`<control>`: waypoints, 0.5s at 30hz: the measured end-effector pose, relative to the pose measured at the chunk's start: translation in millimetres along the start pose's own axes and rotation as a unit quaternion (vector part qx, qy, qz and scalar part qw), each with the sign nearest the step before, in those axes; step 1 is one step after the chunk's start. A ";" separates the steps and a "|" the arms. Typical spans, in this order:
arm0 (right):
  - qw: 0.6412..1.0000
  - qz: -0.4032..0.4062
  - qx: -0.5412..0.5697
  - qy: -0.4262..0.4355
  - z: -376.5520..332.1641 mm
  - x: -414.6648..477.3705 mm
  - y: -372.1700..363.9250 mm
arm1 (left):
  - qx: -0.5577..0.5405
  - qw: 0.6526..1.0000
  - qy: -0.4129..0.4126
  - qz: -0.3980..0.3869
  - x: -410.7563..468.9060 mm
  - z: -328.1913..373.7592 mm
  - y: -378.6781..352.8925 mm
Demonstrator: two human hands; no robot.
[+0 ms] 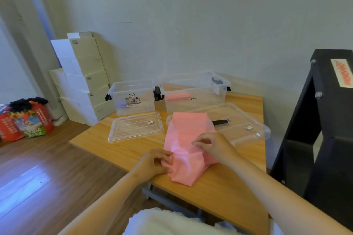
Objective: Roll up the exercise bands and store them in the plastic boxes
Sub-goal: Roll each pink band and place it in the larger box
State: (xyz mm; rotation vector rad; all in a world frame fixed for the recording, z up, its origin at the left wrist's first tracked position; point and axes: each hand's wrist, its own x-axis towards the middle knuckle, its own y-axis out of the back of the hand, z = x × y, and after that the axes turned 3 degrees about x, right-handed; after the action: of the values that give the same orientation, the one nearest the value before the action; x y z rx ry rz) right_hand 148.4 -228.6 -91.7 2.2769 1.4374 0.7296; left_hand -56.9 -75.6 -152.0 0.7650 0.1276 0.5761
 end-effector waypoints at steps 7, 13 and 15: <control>0.985 -0.058 -0.165 -0.004 6.9 -22.5 -21.2 | -0.034 0.999 0.006 0.027 -3.6 3.6 -0.9; 0.998 0.010 -0.067 0.018 1.6 -10.1 -16.7 | -0.133 0.989 0.026 0.063 0.8 23.4 18.9; 0.997 0.029 -0.060 0.031 -12.1 -1.6 -2.9 | -0.137 0.987 0.011 0.087 7.7 36.3 35.2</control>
State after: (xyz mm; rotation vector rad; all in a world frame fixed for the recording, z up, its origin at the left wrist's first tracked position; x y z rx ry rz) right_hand 138.6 -228.6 -83.9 2.2298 1.3204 0.8871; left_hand -54.8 -73.6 -101.0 0.5041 0.0000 0.7496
